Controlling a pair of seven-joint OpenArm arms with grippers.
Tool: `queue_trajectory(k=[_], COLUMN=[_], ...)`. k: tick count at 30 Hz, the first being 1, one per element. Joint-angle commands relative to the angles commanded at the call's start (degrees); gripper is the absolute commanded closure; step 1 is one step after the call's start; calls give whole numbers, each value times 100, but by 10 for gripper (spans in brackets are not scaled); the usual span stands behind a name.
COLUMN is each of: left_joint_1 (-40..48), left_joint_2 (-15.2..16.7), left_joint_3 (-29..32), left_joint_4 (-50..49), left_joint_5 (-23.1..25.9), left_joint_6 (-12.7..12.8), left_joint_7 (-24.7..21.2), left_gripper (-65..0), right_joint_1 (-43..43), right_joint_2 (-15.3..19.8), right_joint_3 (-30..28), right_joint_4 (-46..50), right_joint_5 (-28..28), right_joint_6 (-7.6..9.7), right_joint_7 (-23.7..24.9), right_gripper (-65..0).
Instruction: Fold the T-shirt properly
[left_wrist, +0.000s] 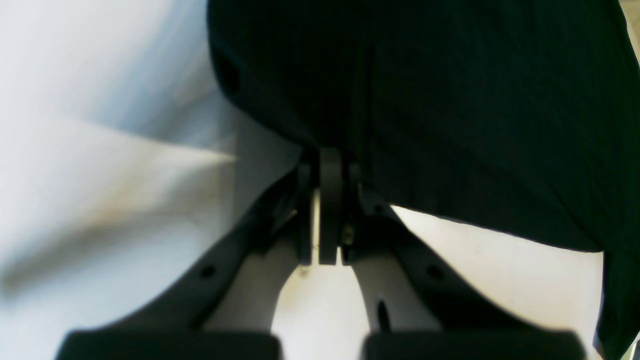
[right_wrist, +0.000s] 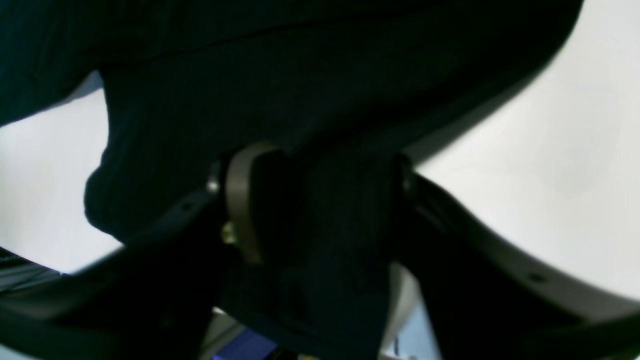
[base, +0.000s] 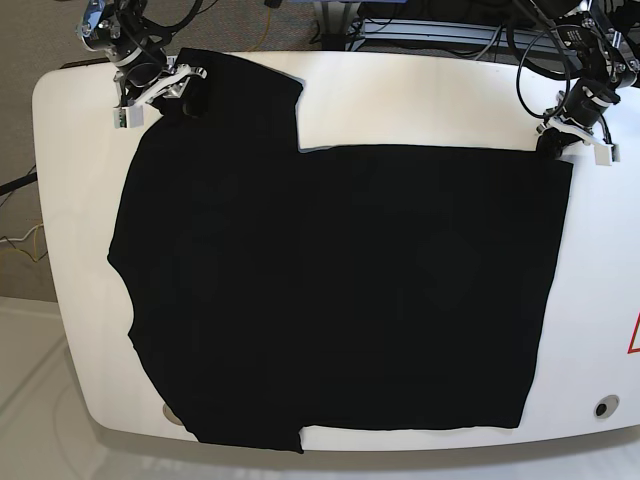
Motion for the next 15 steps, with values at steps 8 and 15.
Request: queue_trajectory(k=[8,15], left_joint_1=[9,9], left_joint_2=[-15,-18], left_joint_3=[-14,12], left_joint_4=[-17,-26], left_joint_5=[16,69], left_joint_6=[0,0], left_joint_7=[216,241], left_gripper=[0,0], right_joint_1=[0,85], right_joint_2=[6,-9], right_joint_3=[106,517], right_joint_4=[166,247], right_joint_5=[84,100], right_joint_6=[14,-26], right_joint_7=[22,-30], right_gripper=[-53,0])
